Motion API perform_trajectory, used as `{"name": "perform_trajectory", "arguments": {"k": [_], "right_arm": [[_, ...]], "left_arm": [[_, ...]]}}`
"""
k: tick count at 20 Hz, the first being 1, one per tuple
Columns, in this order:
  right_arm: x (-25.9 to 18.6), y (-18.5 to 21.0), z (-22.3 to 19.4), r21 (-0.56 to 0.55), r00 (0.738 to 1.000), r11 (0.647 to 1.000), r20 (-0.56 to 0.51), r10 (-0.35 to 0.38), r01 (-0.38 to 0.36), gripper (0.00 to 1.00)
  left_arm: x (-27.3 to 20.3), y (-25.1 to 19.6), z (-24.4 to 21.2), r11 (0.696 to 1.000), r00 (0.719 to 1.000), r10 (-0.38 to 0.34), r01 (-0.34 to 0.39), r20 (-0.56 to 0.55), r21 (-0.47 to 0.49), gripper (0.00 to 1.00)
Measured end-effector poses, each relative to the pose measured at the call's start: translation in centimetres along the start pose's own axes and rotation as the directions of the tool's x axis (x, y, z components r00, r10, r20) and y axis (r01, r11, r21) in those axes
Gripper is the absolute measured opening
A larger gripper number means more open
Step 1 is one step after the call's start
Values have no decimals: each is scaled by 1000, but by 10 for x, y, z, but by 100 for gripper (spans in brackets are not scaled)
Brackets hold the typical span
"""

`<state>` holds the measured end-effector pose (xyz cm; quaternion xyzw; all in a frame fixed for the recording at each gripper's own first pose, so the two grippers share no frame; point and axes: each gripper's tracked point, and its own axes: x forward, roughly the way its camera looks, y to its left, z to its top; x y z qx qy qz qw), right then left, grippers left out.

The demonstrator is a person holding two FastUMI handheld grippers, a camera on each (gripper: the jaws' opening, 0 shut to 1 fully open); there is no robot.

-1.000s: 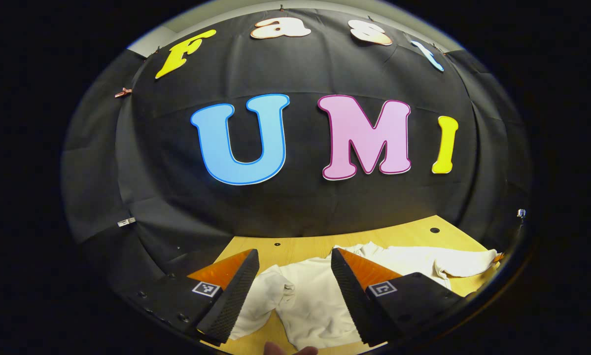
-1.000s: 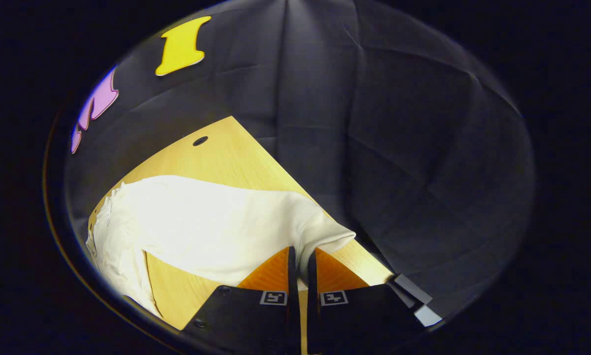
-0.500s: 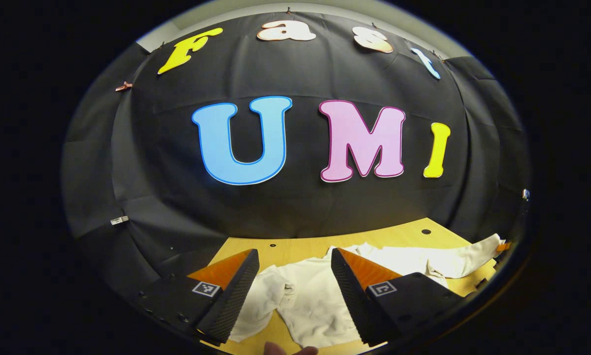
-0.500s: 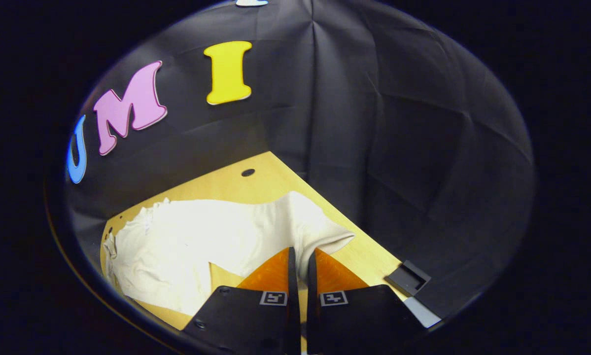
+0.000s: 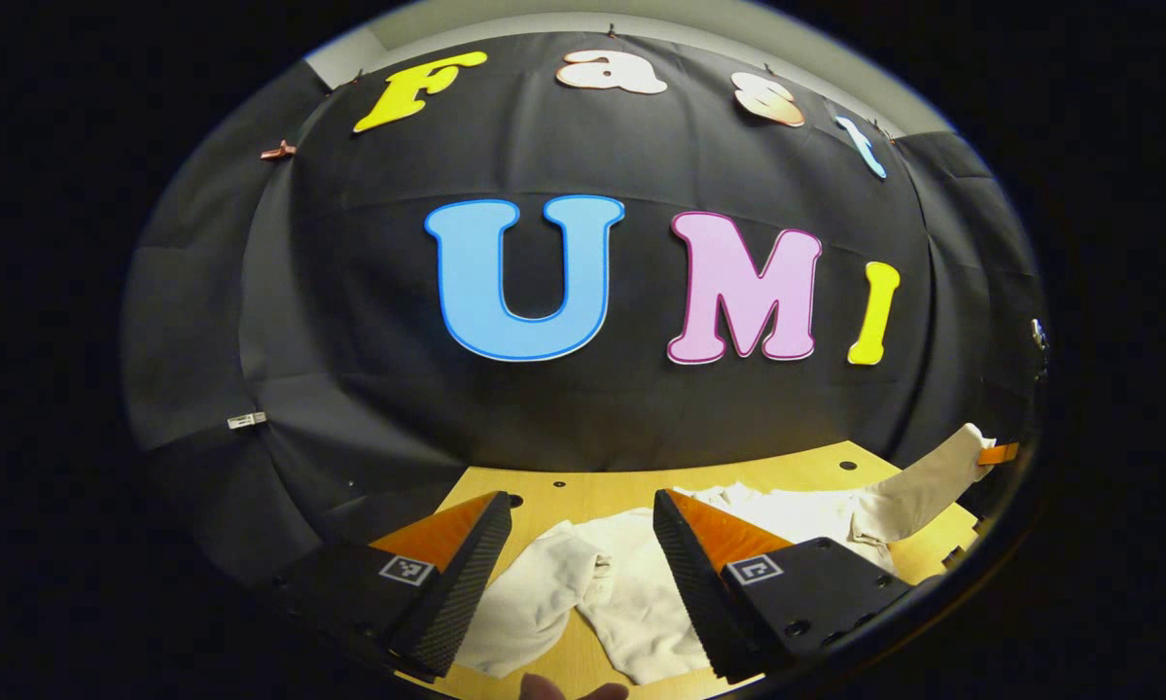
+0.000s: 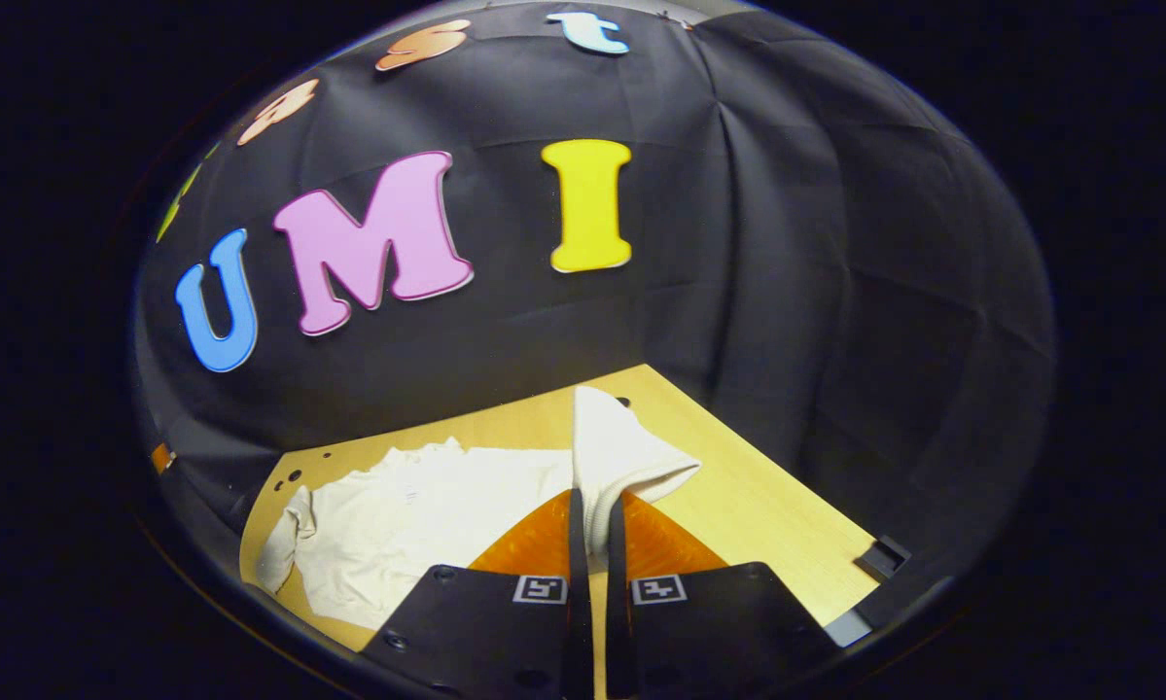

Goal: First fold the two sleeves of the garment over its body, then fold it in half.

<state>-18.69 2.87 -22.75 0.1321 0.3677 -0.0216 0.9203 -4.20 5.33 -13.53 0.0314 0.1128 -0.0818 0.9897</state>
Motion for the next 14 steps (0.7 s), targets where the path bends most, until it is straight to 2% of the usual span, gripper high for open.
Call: {"name": "perform_trajectory", "arguments": {"k": [6,10,14], "right_arm": [[20,126,9,-46,985,985,11,170,-169,10],[34,198,-2,-66,963,961,-10,270,-270,9],[45,255,-22,-79,938,935,-58,342,-345,9]], "left_arm": [[8,48,-19,998,998,54,-54,-25,-37,93],[11,74,-33,995,995,88,-89,-39,-35,95],[11,94,-51,992,992,115,-118,-58,-54,95]]}}
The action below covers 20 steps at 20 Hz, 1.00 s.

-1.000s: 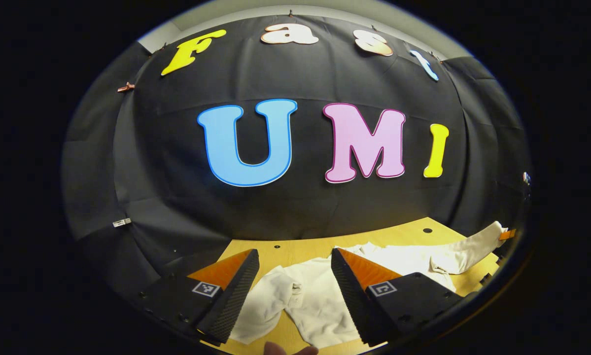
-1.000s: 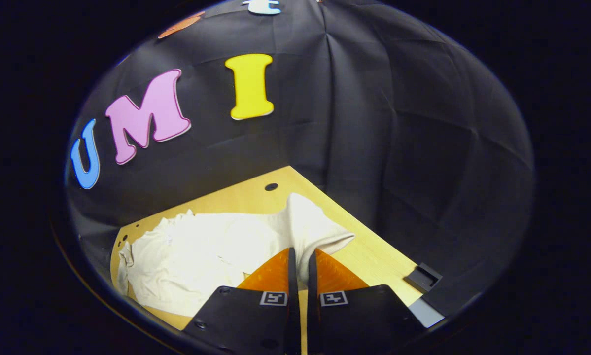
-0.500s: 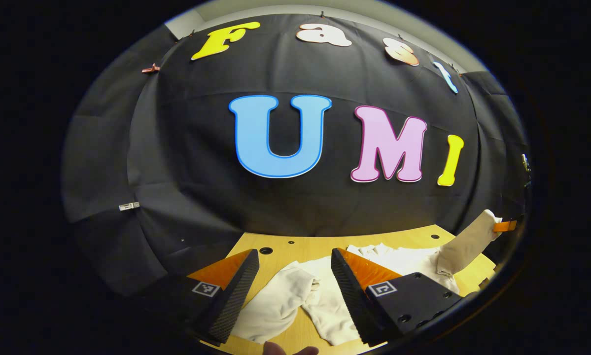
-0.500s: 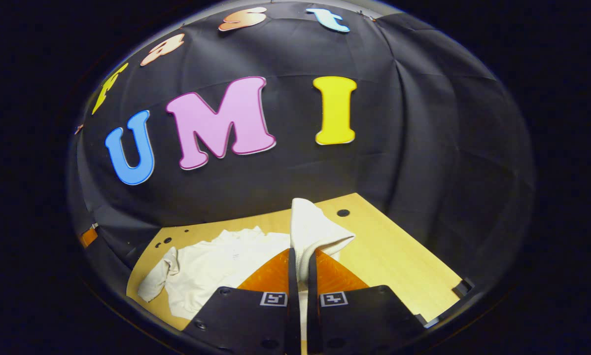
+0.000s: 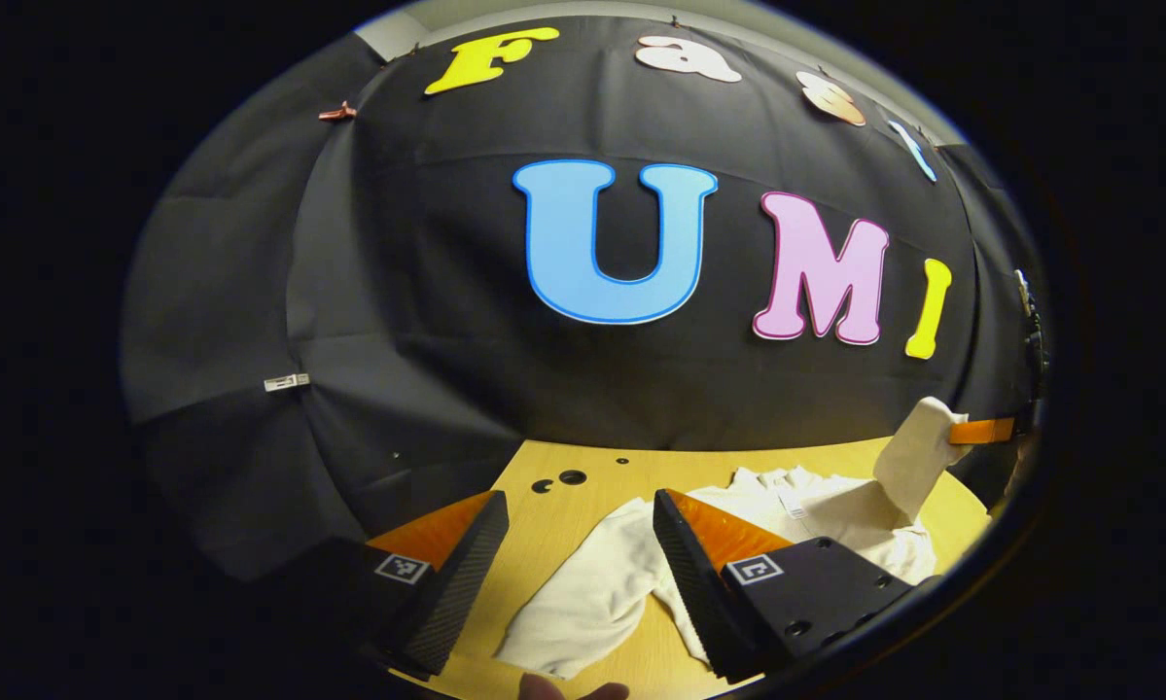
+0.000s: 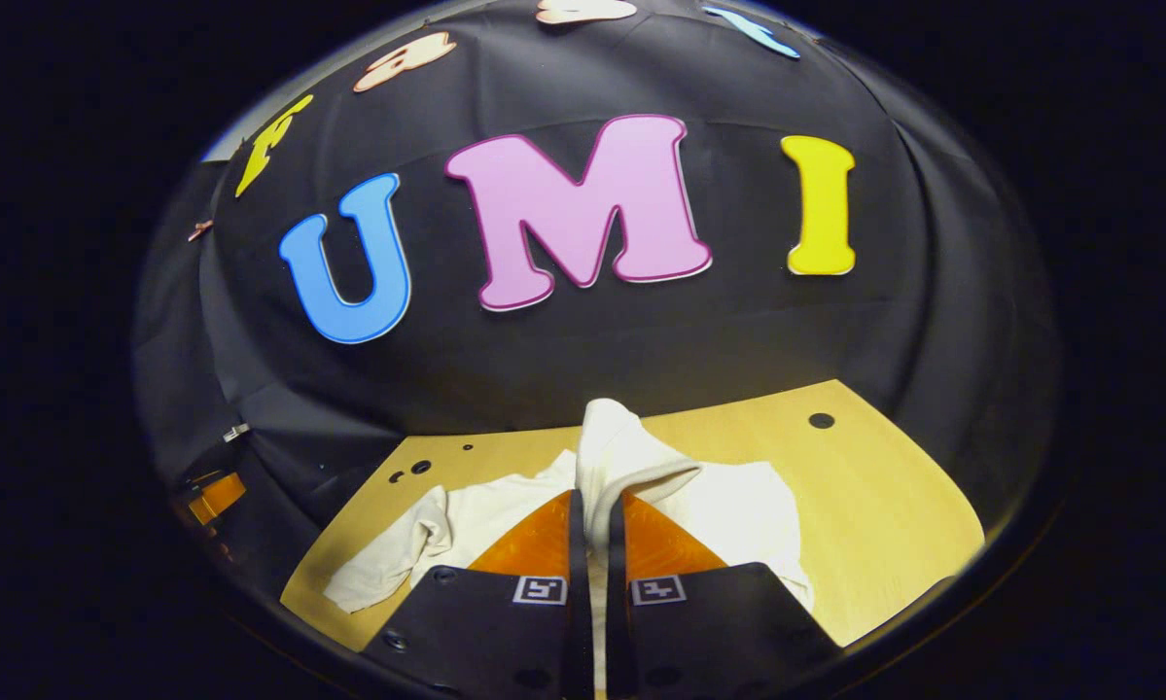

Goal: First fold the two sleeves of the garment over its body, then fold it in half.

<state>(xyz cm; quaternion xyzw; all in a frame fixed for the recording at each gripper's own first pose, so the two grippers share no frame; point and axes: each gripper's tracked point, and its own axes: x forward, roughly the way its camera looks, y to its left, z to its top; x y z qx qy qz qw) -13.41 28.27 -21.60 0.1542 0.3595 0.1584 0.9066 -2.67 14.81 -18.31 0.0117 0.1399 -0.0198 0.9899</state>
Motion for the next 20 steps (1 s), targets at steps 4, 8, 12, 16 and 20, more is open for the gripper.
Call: {"name": "perform_trajectory", "arguments": {"k": [4,8,12,16,20], "right_arm": [[17,43,-30,-40,996,998,-65,53,-56,9],[43,65,-66,-73,987,993,-138,86,-97,9],[72,79,-97,-83,976,991,-195,91,-109,9],[100,94,-134,-89,961,987,-256,109,-136,9],[122,105,-173,-83,936,984,-331,121,-156,9]], "left_arm": [[4,23,-18,999,999,40,-41,-16,-19,95],[3,39,-38,997,996,76,-77,-52,-23,95],[1,49,-58,994,991,105,-107,-85,-21,95],[-1,57,-81,989,982,142,-146,-123,-26,95],[-3,58,-115,983,966,165,-177,-199,-48,95]]}}
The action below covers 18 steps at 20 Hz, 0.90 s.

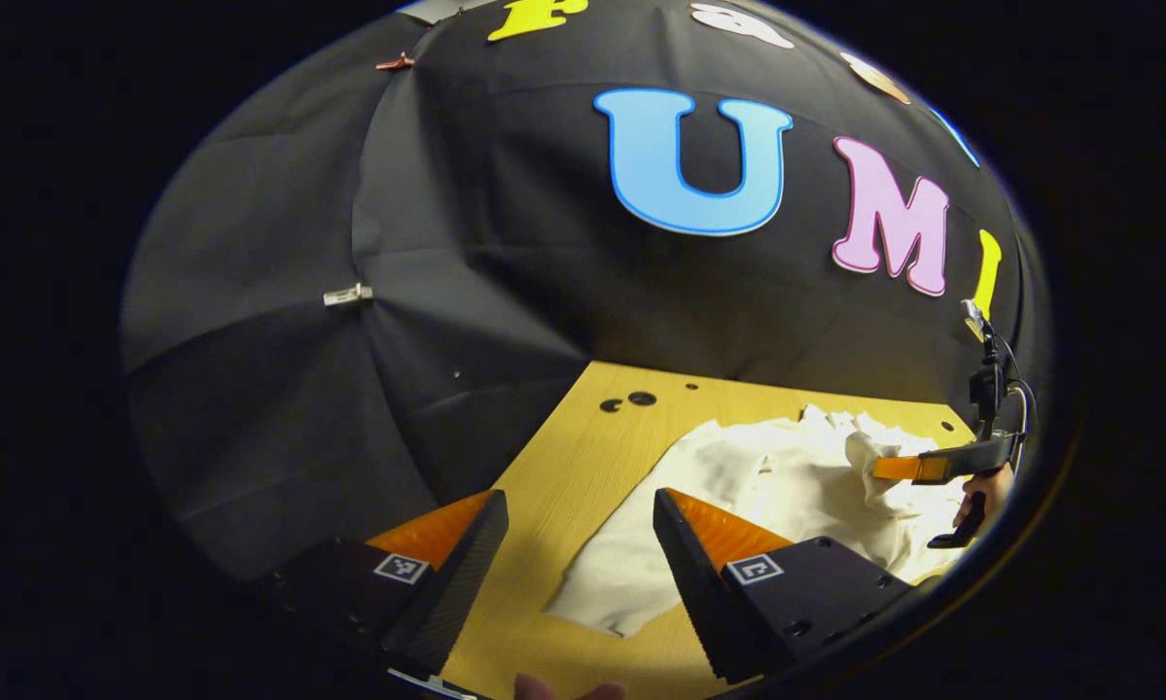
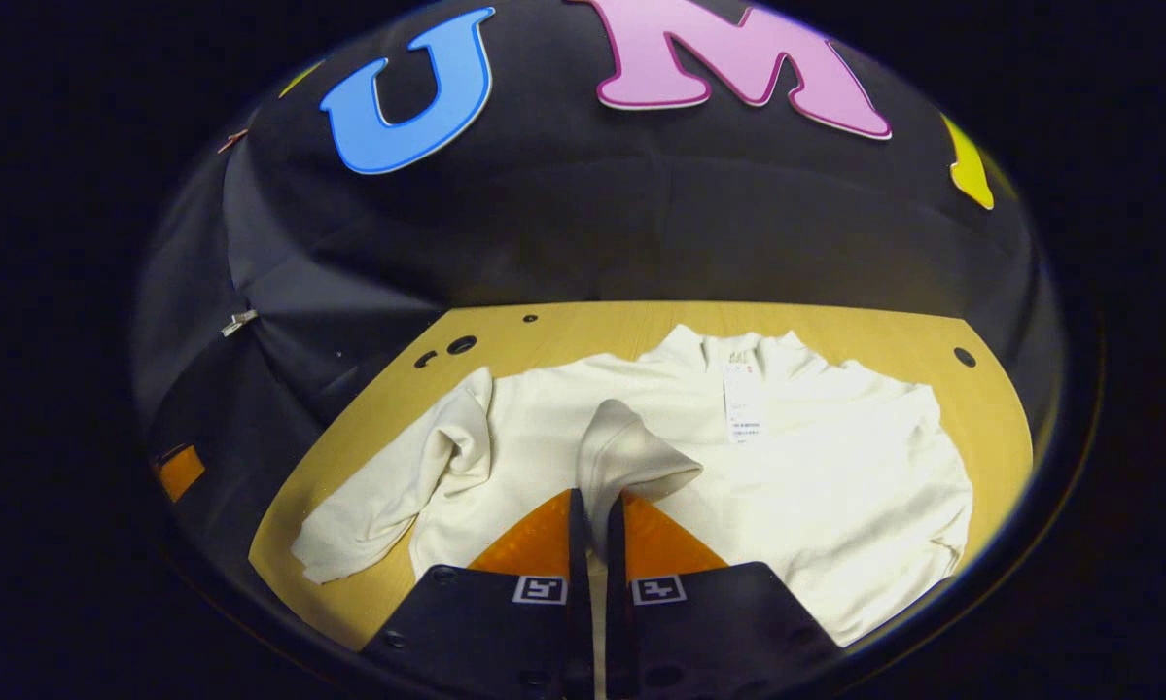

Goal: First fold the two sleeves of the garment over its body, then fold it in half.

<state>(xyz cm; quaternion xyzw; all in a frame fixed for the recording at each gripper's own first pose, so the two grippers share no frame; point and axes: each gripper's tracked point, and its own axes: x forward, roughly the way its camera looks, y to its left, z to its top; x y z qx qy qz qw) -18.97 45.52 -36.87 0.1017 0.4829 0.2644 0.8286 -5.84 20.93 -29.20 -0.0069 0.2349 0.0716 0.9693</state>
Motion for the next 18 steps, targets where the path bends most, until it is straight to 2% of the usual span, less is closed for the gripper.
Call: {"name": "perform_trajectory", "arguments": {"k": [3,9,11,12,13,14,17,18], "right_arm": [[34,-2,-22,-3,998,1000,-61,10,-10,9],[53,0,-52,15,986,999,-159,50,-48,10],[57,0,-55,37,981,997,-177,76,-71,19],[58,1,-57,49,979,996,-184,85,-77,26],[57,2,-57,62,977,994,-192,97,-86,29],[57,1,-57,66,975,993,-195,108,-97,37],[48,-8,-46,8,983,996,-156,94,-94,44],[41,-6,-43,-1,983,994,-148,109,-111,67]], "left_arm": [[0,4,-26,999,998,23,-26,-63,-40,95],[4,-5,-65,993,983,55,-73,-173,-96,96],[6,-9,-75,991,977,64,-85,-202,-100,96],[9,-10,-80,991,975,70,-93,-211,-98,96],[11,-12,-85,991,972,73,-97,-223,-96,96],[13,-14,-89,990,969,76,-101,-234,-94,96],[24,-15,-104,987,959,90,-122,-271,-105,96],[28,-14,-107,986,956,92,-127,-278,-109,96]]}}
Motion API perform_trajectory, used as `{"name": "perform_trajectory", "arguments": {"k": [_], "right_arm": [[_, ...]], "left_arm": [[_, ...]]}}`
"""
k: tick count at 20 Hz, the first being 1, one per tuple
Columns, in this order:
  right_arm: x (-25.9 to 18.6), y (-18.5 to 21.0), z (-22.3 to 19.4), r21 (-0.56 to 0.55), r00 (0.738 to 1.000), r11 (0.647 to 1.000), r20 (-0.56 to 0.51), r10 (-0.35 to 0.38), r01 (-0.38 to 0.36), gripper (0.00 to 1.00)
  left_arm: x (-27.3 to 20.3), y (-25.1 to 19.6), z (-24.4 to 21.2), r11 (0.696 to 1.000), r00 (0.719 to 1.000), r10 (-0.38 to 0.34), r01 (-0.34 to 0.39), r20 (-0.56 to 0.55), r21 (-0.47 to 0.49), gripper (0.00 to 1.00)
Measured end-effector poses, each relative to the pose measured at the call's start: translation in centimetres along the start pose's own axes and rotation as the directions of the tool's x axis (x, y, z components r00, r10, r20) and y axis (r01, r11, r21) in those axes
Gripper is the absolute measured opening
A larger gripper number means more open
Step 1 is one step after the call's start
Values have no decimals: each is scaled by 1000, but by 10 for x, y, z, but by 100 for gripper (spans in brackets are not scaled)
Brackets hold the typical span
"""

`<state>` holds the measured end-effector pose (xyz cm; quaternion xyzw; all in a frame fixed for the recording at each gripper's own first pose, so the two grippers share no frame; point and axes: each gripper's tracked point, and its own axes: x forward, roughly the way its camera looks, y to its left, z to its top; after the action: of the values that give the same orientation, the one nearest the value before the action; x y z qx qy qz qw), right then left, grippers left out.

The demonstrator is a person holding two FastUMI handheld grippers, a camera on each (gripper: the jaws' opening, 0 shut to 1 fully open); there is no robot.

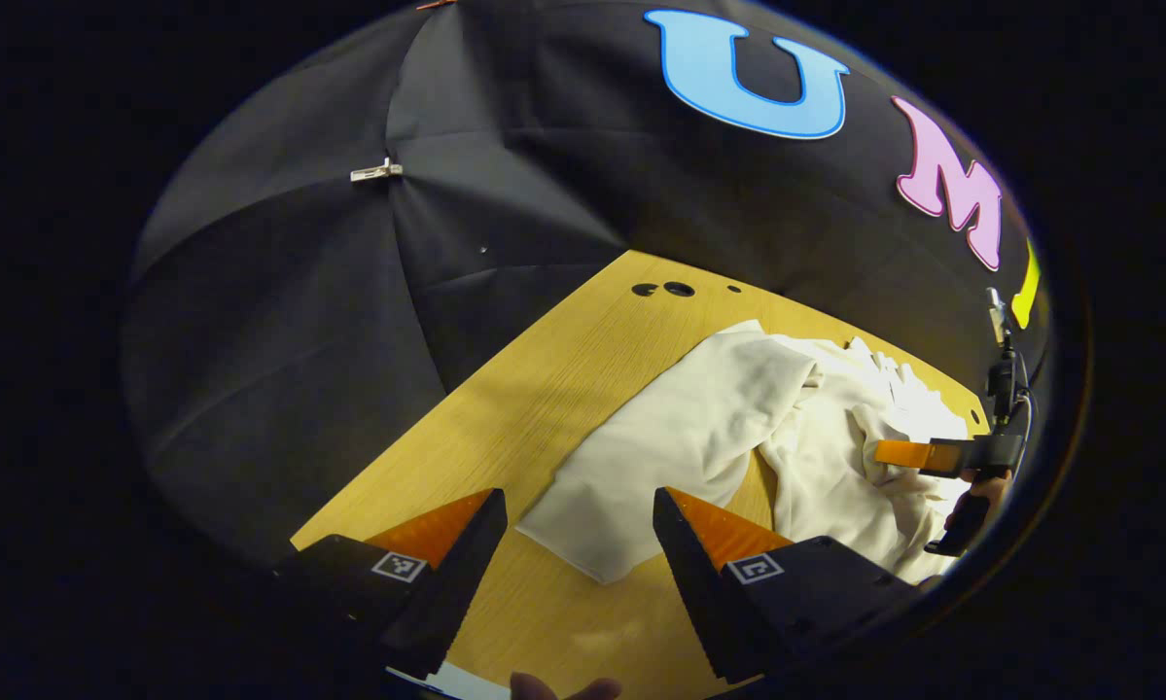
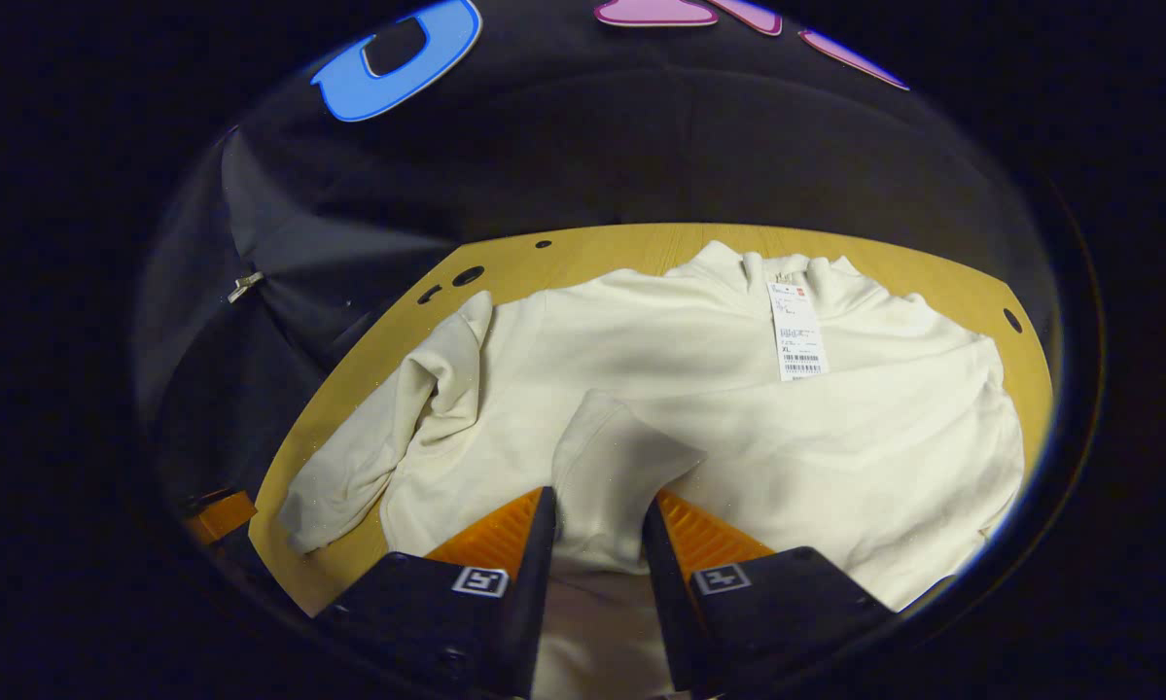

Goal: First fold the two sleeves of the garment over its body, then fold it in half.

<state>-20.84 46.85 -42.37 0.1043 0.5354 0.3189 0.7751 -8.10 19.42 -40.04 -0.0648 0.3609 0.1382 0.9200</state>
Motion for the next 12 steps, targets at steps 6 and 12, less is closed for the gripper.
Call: {"name": "perform_trajectory", "arguments": {"k": [6,12], "right_arm": [[-60,-8,20,-34,997,998,60,52,-50,77],[-133,-38,27,-50,992,998,119,32,-27,77]], "left_arm": [[22,3,-16,998,998,34,-31,-61,53,96],[42,9,-31,994,985,33,-14,-169,112,96]]}}
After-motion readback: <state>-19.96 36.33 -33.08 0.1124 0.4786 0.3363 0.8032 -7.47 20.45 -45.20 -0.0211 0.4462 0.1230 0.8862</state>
